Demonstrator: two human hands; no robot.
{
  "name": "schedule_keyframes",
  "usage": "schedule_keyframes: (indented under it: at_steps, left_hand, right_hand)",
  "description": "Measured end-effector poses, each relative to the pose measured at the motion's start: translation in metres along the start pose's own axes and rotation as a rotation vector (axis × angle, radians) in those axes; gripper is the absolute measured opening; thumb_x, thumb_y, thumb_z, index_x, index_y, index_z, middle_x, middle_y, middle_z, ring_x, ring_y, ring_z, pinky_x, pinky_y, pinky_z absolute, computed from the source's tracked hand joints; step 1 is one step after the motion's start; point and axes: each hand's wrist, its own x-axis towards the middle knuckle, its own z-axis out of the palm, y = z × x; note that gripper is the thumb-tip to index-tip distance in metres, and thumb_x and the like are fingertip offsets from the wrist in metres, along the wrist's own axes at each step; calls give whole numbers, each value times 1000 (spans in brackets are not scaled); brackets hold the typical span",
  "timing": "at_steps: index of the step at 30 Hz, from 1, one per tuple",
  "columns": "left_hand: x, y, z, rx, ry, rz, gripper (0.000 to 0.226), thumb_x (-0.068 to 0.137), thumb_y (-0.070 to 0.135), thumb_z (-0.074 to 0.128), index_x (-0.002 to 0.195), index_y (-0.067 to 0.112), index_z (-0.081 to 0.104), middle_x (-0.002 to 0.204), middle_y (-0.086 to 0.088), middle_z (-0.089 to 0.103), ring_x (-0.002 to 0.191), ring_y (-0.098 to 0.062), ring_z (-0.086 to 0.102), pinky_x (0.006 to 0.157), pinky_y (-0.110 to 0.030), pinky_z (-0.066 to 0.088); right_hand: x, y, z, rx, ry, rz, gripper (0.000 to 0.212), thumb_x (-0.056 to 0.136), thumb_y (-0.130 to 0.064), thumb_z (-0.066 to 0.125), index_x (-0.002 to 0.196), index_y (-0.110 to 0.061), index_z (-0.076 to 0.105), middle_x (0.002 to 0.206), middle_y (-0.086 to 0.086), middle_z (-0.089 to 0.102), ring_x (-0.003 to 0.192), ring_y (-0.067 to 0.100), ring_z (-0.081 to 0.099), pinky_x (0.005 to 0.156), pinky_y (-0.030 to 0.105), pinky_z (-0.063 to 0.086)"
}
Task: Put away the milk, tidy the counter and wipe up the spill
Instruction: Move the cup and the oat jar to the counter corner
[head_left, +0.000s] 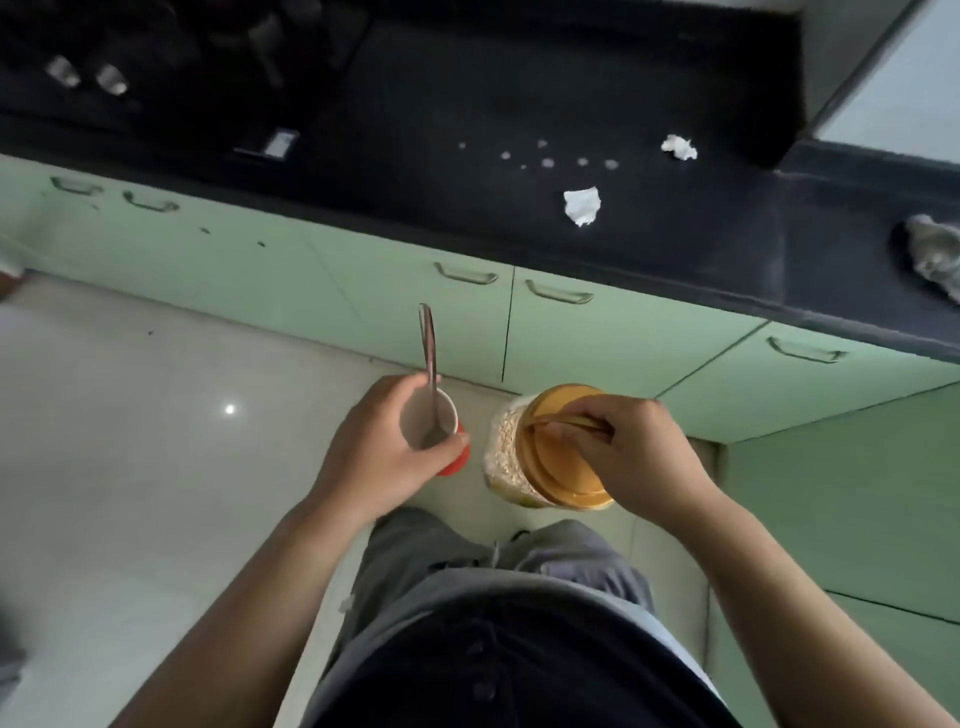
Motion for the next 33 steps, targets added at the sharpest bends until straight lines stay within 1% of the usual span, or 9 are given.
schedule_keyframes:
  at_steps: [3,8,11,13,15,19,24,28,33]
  left_hand:
    - [-21,-28,-16,-16,70,-81,62,70,41,73,125,23,51,121,11,54,105,1,45,85,-16,34]
    - [-48,-77,-49,-115,192,-241,43,70,36,74,109,29,56,106,18,54,98,3,49,76,-7,34]
    - [-59,-110,-78,-172,241,-308,29,69,27,75,85,40,54,88,23,55,87,14,49,70,-1,35]
    - [-65,-141,-102,-170,230,-365,22,69,24,73,76,32,53,80,24,53,83,19,48,64,-1,36]
    - [-71,-175,-131,-101,215,-402,15,71,33,69,75,29,55,84,19,56,85,7,51,61,-9,35]
    - [-92,-233,-194,-32,301,-464,25,77,27,70,94,10,62,105,-4,62,93,-11,44,76,-25,34]
    - [-118,-300,-256,-111,473,-596,48,73,36,73,114,18,55,109,11,48,99,-11,46,79,-25,37]
    - [-111,-336,-288,-199,574,-657,45,72,36,74,110,26,51,109,15,46,97,-11,47,79,-25,37]
    - [-74,-388,-326,-212,583,-660,50,71,38,75,113,21,53,107,15,48,95,-12,49,72,-19,37]
  right_hand:
    - [14,-21,22,-31,-97,-55,11,85,-32,62,83,-24,70,61,-13,60,66,6,55,55,15,40]
    - [49,-74,64,-90,-220,-156,11,85,-31,62,78,-23,66,64,-11,60,62,7,56,61,18,44]
    - [69,-114,100,-130,-293,-209,12,84,-32,63,74,-24,64,60,-13,57,58,7,54,51,16,41]
    - [82,-146,128,-164,-354,-241,13,83,-33,64,71,-27,62,57,-14,55,57,6,53,53,19,41]
    - [95,-180,159,-190,-410,-274,14,83,-34,63,71,-27,63,60,-12,58,59,7,54,56,21,43]
    - [120,-250,218,-221,-475,-388,13,85,-36,60,77,-26,65,73,-5,66,70,10,58,64,24,47]
    - [154,-330,287,-203,-554,-512,6,86,-38,58,88,-33,58,85,-13,61,78,9,55,66,18,42]
    - [182,-379,324,-157,-550,-546,6,86,-38,57,89,-33,55,84,-17,58,76,1,53,66,11,39]
    - [235,-428,370,-169,-562,-585,8,87,-37,55,90,-30,54,84,-16,56,75,-3,50,65,8,35]
